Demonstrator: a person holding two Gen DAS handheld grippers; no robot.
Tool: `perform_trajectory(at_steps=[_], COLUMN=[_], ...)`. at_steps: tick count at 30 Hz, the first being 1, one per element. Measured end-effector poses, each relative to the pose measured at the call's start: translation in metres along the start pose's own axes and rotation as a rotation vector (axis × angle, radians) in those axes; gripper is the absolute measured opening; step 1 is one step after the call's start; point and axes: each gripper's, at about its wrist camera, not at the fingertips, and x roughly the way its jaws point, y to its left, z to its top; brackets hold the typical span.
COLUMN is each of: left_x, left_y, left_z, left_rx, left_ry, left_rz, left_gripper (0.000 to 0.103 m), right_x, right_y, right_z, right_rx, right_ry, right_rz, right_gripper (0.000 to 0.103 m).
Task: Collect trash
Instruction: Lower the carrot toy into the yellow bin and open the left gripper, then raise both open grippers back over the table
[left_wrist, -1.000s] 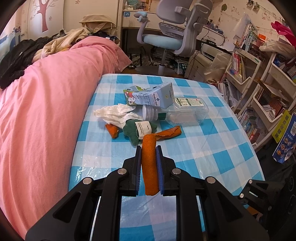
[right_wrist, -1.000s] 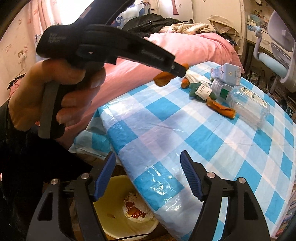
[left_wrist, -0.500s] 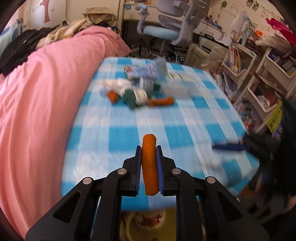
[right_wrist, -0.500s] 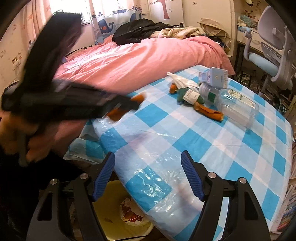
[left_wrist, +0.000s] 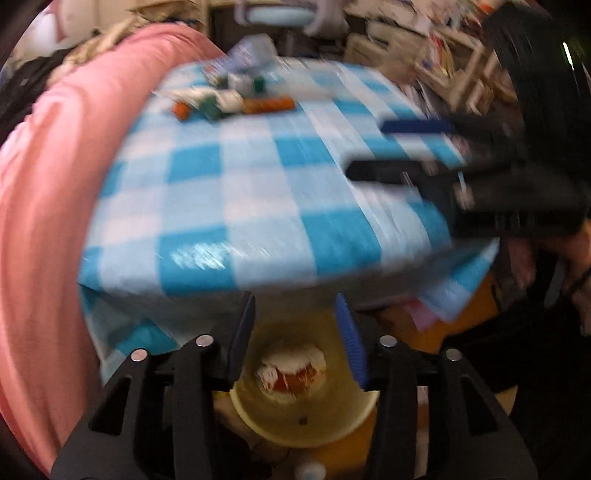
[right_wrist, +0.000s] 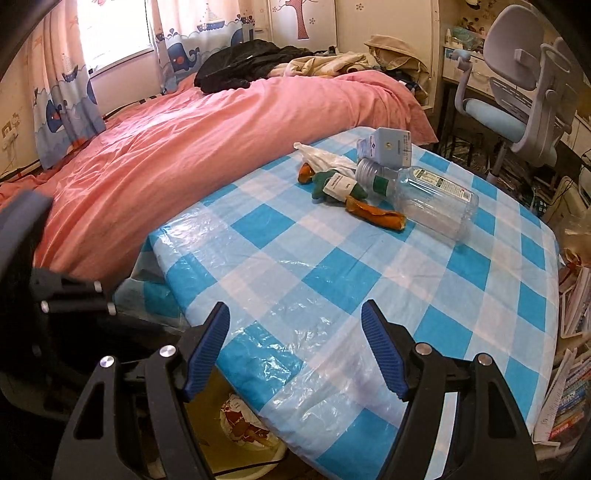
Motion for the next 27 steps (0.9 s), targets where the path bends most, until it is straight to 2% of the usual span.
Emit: perform_trajectory(at_steps=[4, 12, 18, 27], left_x=[-0.014, -0.02, -0.012, 0.0], left_y=[0.018, 0.045, 0.059, 0.046], left_z=[0.022, 0.072, 0.103, 0.124], left_rx=[-0.062, -0.099, -0.143, -0.096], left_ry=[-0.092, -0.211, -0.249, -0.272], left_rz=[0.042, 0.111, 0.111, 0.128], left_gripper=[0.05, 0.056, 0.057, 0.061], right_x=[-0.001, -0.002, 0.0, 0.0], right_y=[-0.001, 0.001, -0.001, -0.002], right_z=[0.0, 0.003, 0.008, 0.013], right_rx=[0.01, 0.007, 0.017, 0.013], right_ry=[-0.006, -0.024, -0.041, -0.063], right_rz=[0.004, 0.012, 0.021, 0.036], right_gripper=[0.071, 0.071, 0.072, 0.072])
